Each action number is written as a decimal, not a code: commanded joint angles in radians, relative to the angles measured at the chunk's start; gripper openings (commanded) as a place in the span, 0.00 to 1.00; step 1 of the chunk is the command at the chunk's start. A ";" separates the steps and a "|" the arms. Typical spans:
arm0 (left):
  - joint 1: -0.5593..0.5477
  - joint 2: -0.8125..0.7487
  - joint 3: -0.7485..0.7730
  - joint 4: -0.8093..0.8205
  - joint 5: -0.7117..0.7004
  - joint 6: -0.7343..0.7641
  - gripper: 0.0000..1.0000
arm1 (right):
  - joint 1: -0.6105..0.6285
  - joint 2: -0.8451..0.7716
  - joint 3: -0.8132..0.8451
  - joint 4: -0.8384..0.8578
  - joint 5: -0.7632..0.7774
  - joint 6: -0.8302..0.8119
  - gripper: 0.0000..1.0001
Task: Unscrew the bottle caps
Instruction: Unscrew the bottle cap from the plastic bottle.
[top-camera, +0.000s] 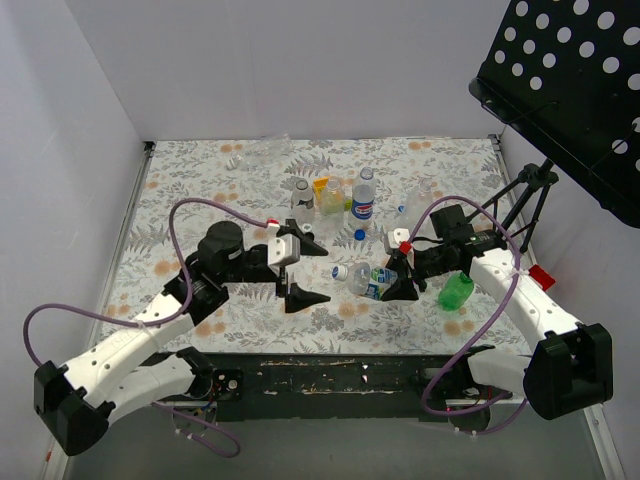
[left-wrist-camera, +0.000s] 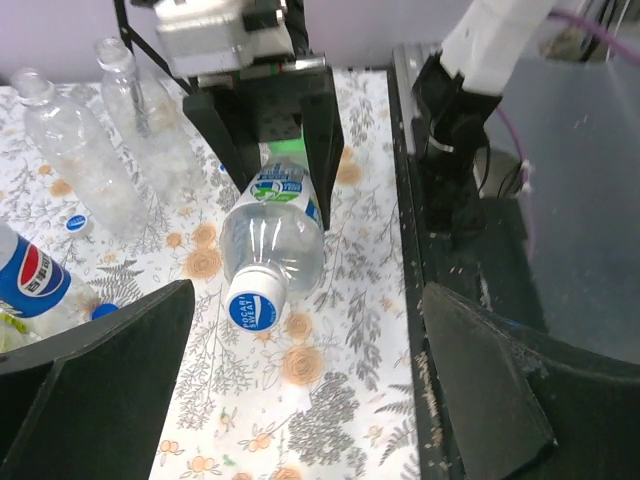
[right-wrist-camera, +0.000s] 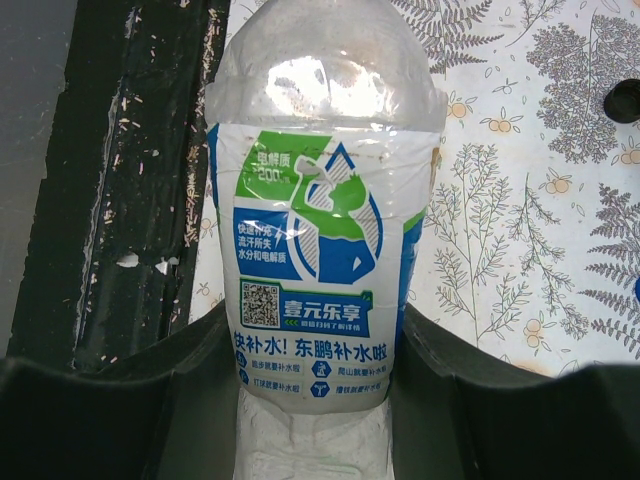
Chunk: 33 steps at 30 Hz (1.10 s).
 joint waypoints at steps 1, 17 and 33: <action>0.004 0.120 0.056 -0.106 0.103 0.288 0.98 | 0.004 0.001 0.018 -0.017 -0.026 -0.010 0.14; 0.002 0.280 0.089 -0.014 0.137 0.228 0.70 | 0.004 0.000 0.015 -0.012 -0.029 -0.011 0.14; 0.002 0.283 0.069 0.034 0.094 0.161 0.20 | 0.002 -0.005 0.015 -0.014 -0.029 -0.008 0.14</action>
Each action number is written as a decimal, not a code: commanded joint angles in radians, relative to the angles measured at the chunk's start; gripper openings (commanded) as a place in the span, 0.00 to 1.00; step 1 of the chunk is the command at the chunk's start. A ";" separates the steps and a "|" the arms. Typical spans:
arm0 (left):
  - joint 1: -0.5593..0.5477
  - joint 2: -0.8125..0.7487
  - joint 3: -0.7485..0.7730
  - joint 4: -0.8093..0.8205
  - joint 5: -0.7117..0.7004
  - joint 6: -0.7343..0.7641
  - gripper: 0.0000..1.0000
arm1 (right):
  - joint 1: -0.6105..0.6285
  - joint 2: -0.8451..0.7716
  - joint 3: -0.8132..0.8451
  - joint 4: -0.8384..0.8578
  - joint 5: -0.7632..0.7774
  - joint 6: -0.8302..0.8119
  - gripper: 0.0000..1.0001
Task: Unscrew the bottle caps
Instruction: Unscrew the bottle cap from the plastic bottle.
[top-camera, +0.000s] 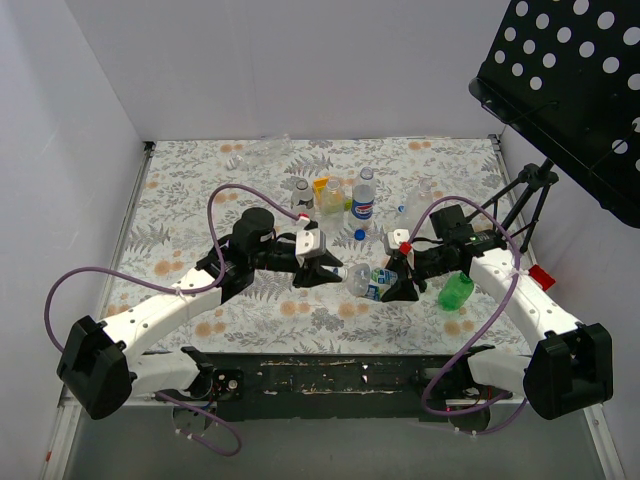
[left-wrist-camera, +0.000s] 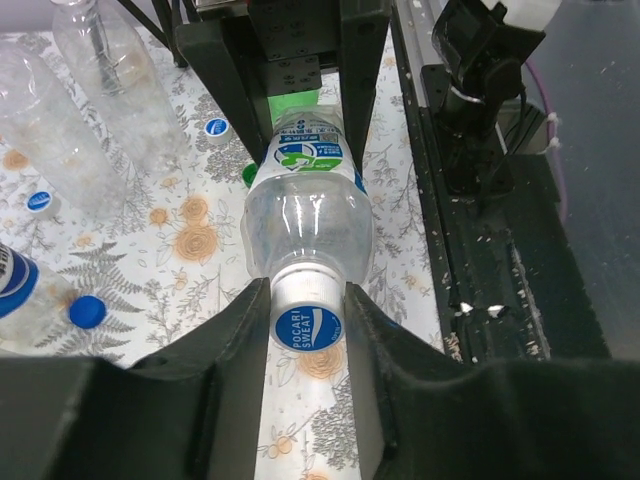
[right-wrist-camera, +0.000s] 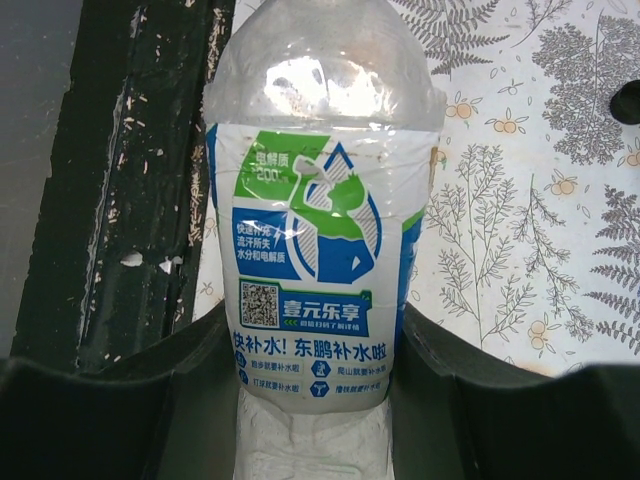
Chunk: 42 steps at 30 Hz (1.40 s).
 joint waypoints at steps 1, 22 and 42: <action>-0.001 -0.006 0.012 0.006 0.002 -0.028 0.11 | 0.000 -0.004 0.015 -0.006 -0.025 -0.003 0.14; -0.001 0.013 0.073 -0.138 -0.339 -1.004 0.00 | -0.001 -0.001 0.013 -0.003 -0.020 -0.001 0.14; 0.005 -0.190 -0.049 -0.017 -0.019 -0.091 0.98 | 0.000 -0.007 0.015 -0.008 -0.022 -0.001 0.14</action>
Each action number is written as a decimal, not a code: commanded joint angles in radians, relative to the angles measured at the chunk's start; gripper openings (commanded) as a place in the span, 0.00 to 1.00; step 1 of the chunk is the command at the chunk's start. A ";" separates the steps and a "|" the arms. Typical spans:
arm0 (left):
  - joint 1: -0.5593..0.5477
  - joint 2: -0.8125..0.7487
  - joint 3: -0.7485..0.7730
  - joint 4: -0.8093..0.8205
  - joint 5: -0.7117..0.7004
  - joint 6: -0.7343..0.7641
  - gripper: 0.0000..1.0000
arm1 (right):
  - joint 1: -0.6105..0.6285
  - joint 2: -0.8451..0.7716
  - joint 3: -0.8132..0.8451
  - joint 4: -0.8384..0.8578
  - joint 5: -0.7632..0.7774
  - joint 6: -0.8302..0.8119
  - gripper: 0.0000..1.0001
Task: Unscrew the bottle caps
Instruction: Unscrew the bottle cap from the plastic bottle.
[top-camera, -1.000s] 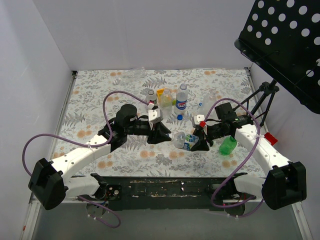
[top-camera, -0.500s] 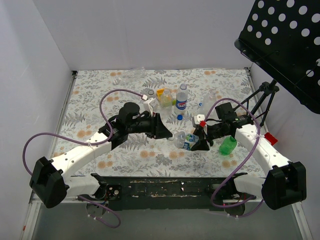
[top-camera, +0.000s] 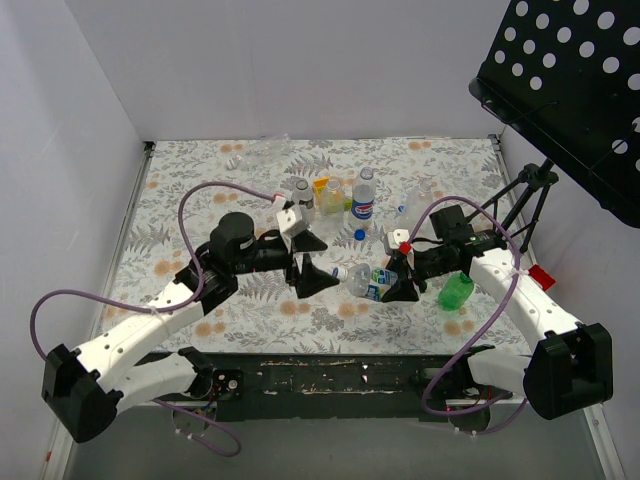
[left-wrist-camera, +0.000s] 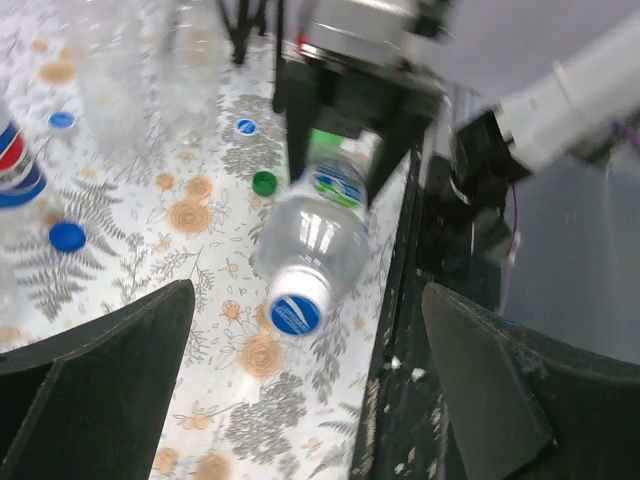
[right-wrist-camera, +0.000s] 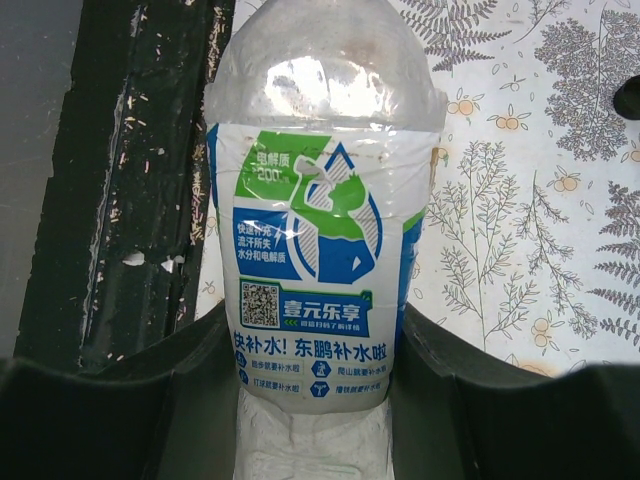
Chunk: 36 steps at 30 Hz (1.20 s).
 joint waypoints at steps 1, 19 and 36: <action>0.000 -0.085 -0.099 0.022 0.282 0.473 0.98 | 0.000 -0.010 0.012 0.002 -0.026 -0.002 0.14; -0.004 0.146 0.019 -0.021 0.279 0.503 0.66 | 0.000 -0.018 -0.002 0.014 -0.026 -0.002 0.14; -0.003 0.120 -0.010 0.043 0.275 0.451 0.51 | 0.000 -0.012 0.002 0.012 -0.028 -0.001 0.14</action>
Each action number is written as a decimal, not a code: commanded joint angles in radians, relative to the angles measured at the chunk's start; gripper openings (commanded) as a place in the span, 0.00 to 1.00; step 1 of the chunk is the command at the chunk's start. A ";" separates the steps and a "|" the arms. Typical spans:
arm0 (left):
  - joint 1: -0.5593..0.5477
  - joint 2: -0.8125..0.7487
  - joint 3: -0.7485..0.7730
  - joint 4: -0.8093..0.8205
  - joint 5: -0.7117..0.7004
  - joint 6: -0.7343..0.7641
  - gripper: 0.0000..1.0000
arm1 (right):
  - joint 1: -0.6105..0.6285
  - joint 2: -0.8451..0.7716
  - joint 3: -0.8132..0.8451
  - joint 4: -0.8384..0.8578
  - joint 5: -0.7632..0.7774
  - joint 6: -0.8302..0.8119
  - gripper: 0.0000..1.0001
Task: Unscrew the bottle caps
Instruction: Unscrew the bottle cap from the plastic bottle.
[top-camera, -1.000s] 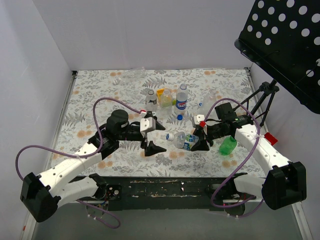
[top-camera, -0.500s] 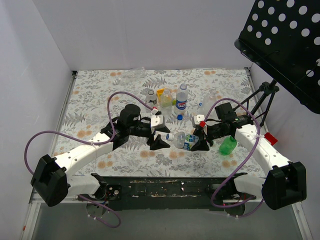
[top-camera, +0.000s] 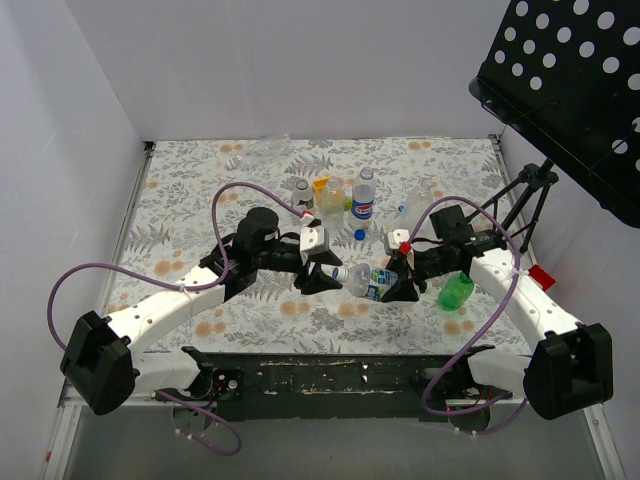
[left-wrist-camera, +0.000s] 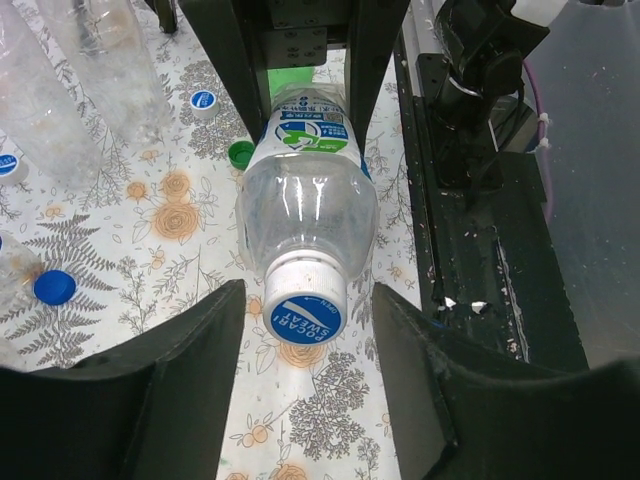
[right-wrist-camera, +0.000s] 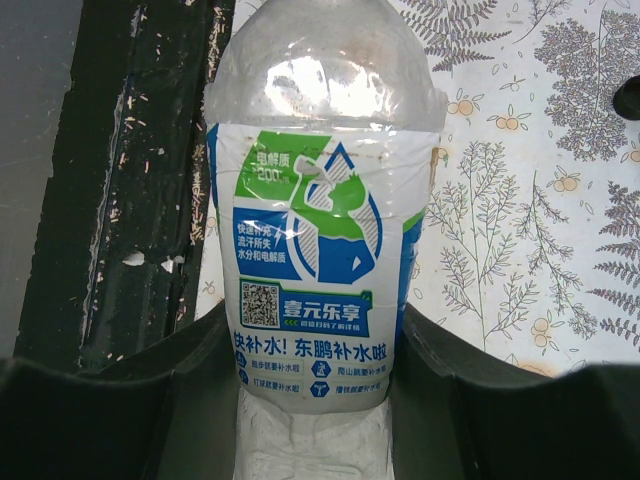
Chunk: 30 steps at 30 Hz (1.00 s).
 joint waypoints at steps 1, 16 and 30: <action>-0.002 -0.028 0.005 0.038 0.014 -0.015 0.49 | 0.000 -0.012 0.003 0.010 -0.028 -0.002 0.14; -0.002 -0.046 0.029 -0.051 -0.261 -0.740 0.00 | 0.000 -0.012 -0.004 0.014 -0.026 -0.002 0.14; -0.009 0.020 0.161 -0.301 -0.477 -1.135 0.23 | 0.000 -0.002 0.009 0.008 -0.031 -0.003 0.14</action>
